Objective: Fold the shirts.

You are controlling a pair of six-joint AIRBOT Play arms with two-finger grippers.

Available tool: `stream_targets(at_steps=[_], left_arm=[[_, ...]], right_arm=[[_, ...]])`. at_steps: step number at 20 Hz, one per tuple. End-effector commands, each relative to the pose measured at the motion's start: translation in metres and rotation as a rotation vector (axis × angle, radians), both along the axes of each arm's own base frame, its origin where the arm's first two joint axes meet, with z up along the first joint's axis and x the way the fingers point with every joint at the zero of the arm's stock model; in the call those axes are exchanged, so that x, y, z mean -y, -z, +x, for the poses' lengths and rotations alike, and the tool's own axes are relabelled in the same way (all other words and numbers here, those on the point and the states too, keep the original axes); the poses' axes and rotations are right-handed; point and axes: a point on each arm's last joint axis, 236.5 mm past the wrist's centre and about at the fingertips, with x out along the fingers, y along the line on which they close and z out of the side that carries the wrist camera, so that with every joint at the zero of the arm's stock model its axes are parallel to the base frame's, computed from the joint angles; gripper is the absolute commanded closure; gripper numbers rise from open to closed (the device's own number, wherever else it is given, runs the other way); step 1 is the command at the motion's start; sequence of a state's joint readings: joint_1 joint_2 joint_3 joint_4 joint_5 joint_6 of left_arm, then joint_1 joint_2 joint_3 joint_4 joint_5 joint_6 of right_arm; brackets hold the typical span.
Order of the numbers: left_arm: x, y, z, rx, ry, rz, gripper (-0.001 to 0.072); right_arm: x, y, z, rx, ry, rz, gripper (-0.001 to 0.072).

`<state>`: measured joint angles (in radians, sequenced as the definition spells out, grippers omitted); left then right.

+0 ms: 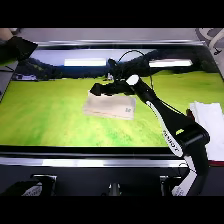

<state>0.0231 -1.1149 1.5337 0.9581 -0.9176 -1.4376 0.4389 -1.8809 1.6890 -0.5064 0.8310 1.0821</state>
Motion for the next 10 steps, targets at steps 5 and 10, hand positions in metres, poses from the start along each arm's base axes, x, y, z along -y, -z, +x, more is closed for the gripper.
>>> stream_targets(at_steps=[5,10], left_arm=[[-0.012,0.005,-0.015,-0.018,-0.014,0.072,0.0677],[-0.012,0.008,-0.016,-0.025,-0.013,0.081,0.0677]], right_arm=[[0.189,0.017,-0.001,0.021,-0.073,-0.517,0.0065],[0.291,0.093,-0.048,-0.370,0.020,-0.580,0.0065]])
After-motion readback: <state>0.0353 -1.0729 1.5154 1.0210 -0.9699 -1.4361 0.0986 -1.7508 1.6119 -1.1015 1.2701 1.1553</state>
